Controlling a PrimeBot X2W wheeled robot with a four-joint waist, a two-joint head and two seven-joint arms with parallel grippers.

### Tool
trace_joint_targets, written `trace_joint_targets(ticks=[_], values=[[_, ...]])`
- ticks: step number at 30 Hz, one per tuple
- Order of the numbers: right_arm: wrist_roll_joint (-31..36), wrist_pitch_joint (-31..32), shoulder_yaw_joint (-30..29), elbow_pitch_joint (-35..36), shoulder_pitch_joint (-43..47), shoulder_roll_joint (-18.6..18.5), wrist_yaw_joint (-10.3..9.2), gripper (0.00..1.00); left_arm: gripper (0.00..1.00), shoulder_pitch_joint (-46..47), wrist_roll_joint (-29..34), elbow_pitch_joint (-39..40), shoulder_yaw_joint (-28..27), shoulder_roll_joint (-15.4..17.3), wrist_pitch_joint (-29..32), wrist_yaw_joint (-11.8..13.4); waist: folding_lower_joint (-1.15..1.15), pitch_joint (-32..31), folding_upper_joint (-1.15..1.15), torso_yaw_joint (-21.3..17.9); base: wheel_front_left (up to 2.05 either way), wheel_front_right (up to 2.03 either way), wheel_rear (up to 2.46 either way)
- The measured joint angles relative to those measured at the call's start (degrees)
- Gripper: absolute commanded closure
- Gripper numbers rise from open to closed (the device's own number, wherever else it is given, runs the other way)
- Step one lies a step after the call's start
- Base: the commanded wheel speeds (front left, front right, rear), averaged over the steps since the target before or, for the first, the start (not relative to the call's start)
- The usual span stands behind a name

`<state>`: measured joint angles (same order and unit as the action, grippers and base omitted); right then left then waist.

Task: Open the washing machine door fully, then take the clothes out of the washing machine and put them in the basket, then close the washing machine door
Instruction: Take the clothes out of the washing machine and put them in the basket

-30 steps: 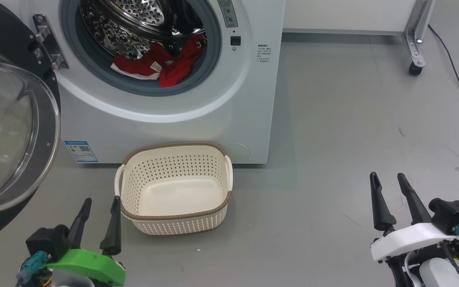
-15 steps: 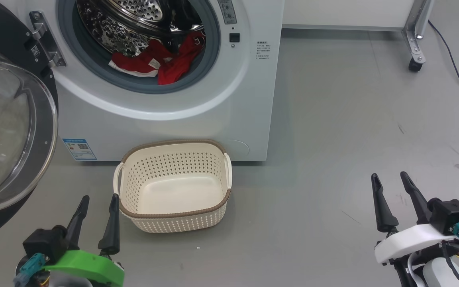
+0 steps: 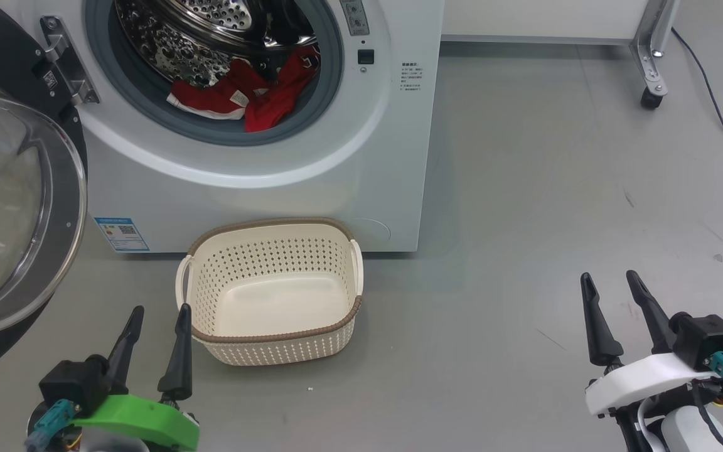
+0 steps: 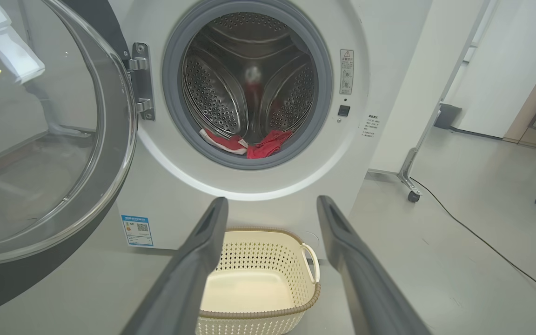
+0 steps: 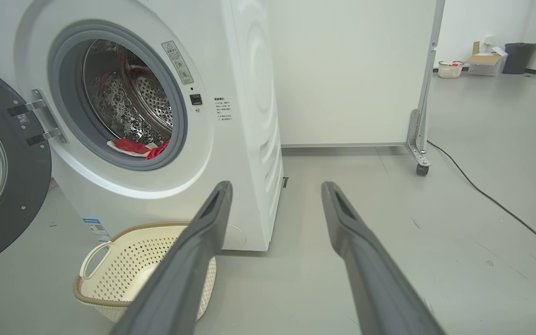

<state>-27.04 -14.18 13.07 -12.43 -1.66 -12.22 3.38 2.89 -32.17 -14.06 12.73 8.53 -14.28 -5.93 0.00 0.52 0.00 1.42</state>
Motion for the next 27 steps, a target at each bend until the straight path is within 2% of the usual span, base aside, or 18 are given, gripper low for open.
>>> trace_joint_targets(ticks=[15, 27], values=[[0.0, 0.0, -0.1, 0.1, 0.1, 0.4, 0.01, 0.0, 0.0, -1.0, 0.4, 1.6, -0.9, -0.6, 0.0, -0.5, 0.0, 0.5, 0.0, -0.1, 0.06, -0.06, 0.0], [0.0, 0.0, -0.3, 0.0, 0.1, 0.5, 0.05, 0.0, 0.0, -1.1, 0.4, 1.9, -1.4, -0.6, 0.0, -0.5, 0.0, 0.8, 0.0, 0.0, 0.5, -0.5, 0.0]])
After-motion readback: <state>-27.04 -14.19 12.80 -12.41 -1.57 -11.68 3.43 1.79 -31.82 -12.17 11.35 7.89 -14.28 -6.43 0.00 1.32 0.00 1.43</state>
